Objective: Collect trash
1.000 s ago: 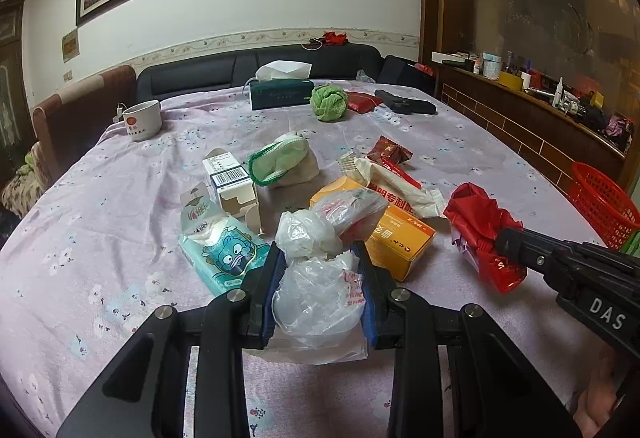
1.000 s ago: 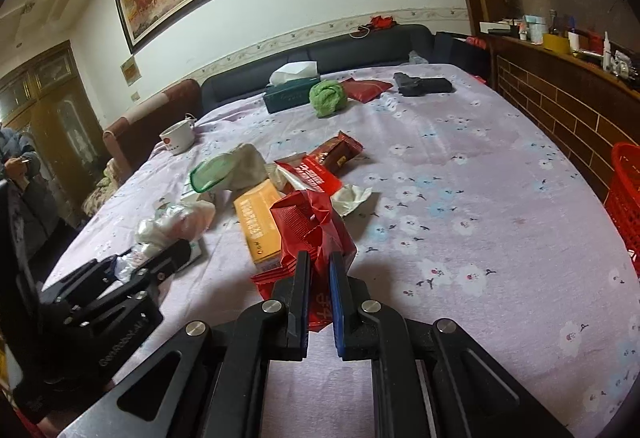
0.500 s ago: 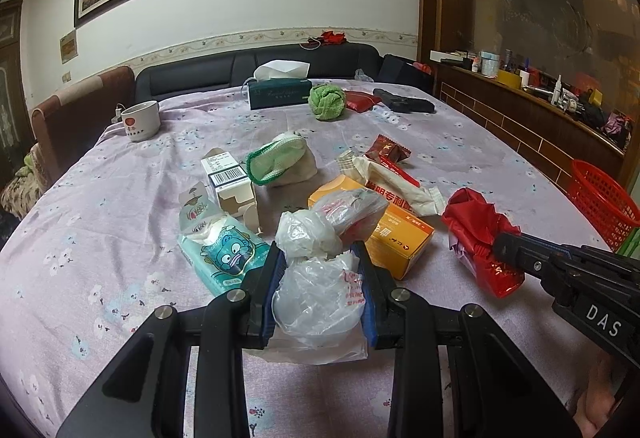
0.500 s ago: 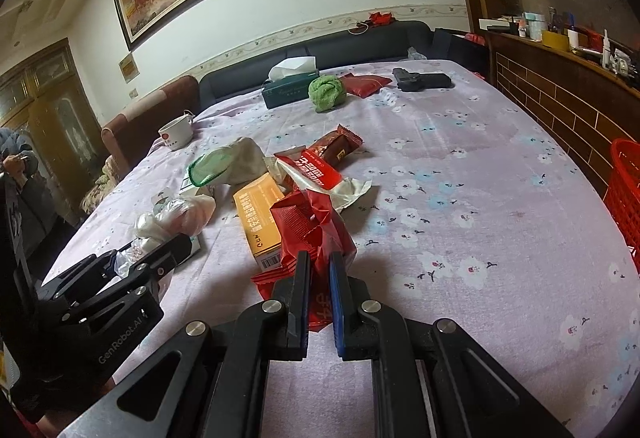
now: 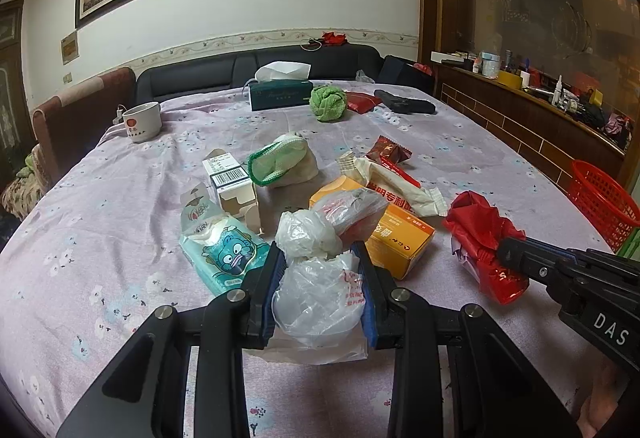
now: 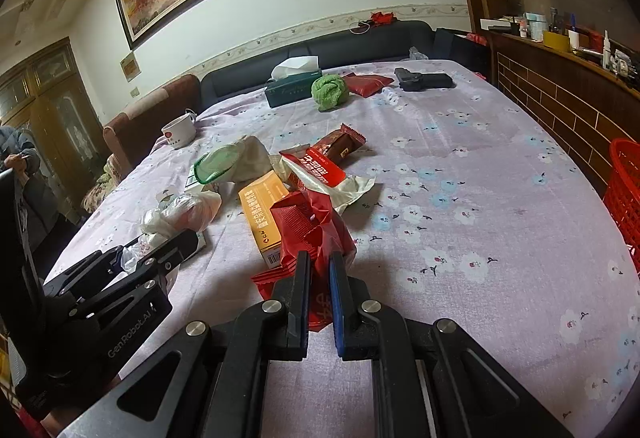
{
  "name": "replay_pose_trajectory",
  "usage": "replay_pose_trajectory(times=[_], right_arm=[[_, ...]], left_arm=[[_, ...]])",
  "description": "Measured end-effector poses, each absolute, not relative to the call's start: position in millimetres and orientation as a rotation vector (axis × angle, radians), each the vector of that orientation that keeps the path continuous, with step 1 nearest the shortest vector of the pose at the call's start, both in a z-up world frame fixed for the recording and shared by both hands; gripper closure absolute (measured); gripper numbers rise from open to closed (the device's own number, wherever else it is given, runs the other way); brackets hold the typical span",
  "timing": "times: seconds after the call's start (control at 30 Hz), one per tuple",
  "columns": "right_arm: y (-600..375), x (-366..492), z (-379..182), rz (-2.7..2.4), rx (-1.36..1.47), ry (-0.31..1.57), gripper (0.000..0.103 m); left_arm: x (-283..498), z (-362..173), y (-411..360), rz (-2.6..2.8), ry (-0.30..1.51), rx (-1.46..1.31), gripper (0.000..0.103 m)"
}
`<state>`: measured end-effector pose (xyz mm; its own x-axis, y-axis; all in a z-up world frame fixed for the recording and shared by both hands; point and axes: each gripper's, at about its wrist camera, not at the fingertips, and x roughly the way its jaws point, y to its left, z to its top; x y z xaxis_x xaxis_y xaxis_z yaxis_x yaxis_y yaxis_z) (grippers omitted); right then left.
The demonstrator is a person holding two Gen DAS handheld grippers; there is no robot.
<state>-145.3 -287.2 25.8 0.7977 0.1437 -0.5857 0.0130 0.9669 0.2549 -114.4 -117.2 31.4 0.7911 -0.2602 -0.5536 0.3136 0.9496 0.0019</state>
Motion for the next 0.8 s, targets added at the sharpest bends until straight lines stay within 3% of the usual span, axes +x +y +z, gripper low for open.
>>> replay_pose_trajectory(times=[0.8], right_arm=[[-290.1, -166.5, 41.8, 0.063, 0.26, 0.608, 0.093]], left_arm=[[-113.4, 30.6, -114.5, -0.288, 0.584, 0.09, 0.072]])
